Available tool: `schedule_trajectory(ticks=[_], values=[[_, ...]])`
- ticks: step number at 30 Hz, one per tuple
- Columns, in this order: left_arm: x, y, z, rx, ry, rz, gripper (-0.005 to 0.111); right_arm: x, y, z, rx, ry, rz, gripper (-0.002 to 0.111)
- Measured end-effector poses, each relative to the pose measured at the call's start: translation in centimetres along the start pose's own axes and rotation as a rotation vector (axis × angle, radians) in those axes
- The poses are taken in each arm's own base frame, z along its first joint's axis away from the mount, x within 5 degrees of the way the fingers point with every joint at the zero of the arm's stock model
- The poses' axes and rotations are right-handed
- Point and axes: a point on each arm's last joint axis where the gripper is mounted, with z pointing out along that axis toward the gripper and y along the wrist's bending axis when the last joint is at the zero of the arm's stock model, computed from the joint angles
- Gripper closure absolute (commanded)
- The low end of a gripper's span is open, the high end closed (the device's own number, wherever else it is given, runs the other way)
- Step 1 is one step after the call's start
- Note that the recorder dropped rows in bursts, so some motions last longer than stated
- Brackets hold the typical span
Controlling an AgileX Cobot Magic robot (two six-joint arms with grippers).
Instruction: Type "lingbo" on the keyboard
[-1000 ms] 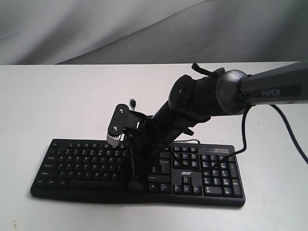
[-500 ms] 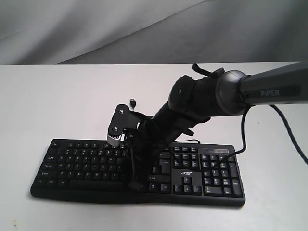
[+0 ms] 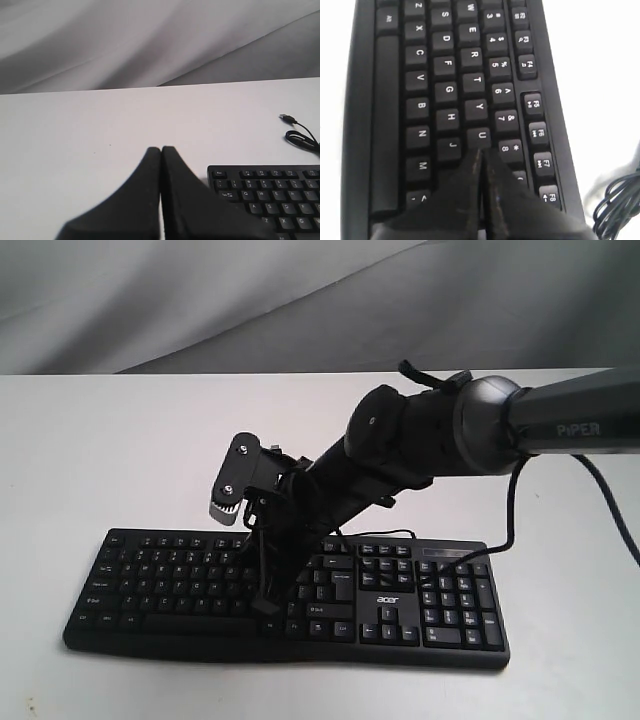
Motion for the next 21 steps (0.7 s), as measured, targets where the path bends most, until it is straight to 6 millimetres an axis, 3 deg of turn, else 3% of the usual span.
schedule_trajectory(ticks=[7,21], values=[[0.0,0.0,0.0,0.000,0.000,0.000,0.106,-1.2,-0.5,1.2,-0.013,-0.033,0.004,0.108],[0.0,0.0,0.0,0.000,0.000,0.000,0.106,-0.4,-0.5,2.0,-0.052,0.037,0.030,0.108]])
